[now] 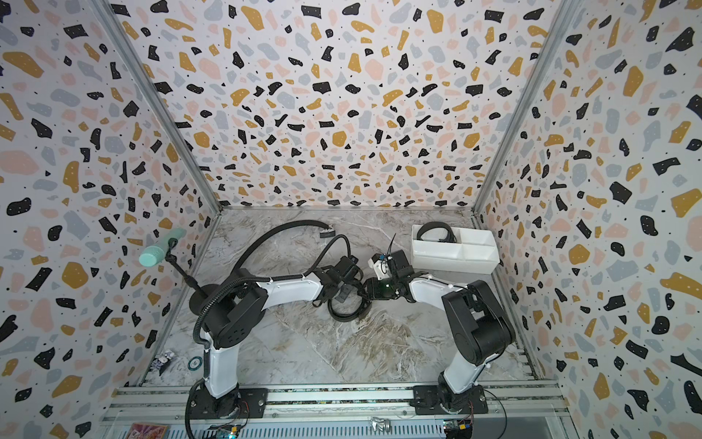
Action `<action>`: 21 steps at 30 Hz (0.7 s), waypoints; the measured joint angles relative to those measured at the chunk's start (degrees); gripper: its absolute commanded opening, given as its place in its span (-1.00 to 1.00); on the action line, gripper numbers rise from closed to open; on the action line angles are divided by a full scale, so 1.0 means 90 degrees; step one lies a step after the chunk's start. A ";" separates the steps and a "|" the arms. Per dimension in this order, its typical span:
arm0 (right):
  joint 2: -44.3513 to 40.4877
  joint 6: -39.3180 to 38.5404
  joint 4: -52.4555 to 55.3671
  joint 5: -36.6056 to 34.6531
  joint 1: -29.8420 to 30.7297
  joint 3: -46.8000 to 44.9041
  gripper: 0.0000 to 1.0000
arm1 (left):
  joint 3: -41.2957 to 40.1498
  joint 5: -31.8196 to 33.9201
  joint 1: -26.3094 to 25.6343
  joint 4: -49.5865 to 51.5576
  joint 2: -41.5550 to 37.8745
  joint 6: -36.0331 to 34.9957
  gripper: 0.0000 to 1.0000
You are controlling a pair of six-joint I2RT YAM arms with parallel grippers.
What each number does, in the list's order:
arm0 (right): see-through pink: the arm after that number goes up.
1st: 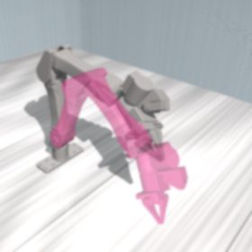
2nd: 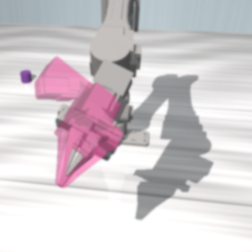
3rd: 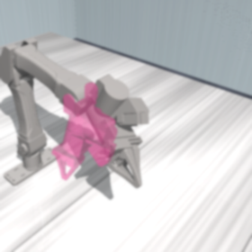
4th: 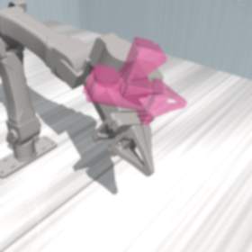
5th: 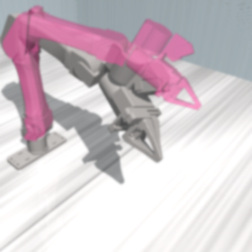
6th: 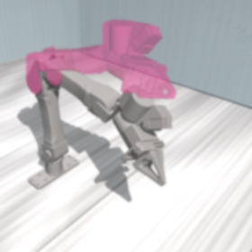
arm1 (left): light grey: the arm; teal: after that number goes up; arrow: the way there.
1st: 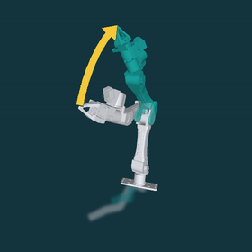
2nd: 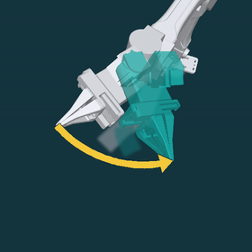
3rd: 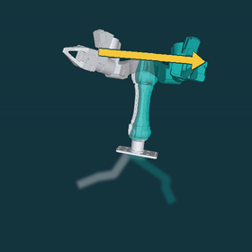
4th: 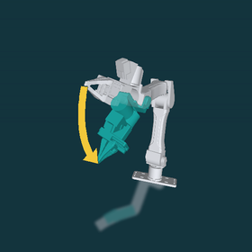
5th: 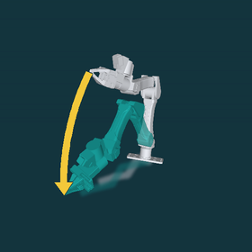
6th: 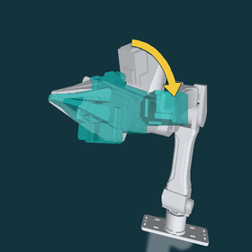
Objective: Place the belts into the storage roll
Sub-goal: Pick up the belt from the center of the board.
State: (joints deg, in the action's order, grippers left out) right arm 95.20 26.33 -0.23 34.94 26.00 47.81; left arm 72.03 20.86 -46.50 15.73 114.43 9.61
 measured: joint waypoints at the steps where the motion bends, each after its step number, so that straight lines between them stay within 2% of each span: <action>1: 0.0012 0.0051 -0.0032 0.0010 0.0000 0.0000 -0.02 | 0.0000 -0.0005 0.0000 0.0000 0.0000 0.0000 -1.00; 5: 0.0119 0.0097 -0.0051 -0.0063 0.0041 0.0049 0.00 | 0.0000 -0.0041 0.0005 -0.0012 -0.0002 0.0002 -1.00; 13: 0.0425 0.0085 0.0085 -0.0872 0.0452 0.0160 0.00 | -0.0126 -0.0197 0.0036 -0.0165 -0.0070 0.0024 -1.00; 21: 0.0690 0.0058 0.0967 -0.2268 0.1212 0.0925 -0.01 | -0.0372 -0.0381 0.0119 -0.0376 -0.0231 0.0109 -1.00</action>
State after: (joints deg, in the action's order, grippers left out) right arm 101.41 26.85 8.47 14.52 36.91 56.14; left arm 68.69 17.43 -45.43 12.34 112.36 10.59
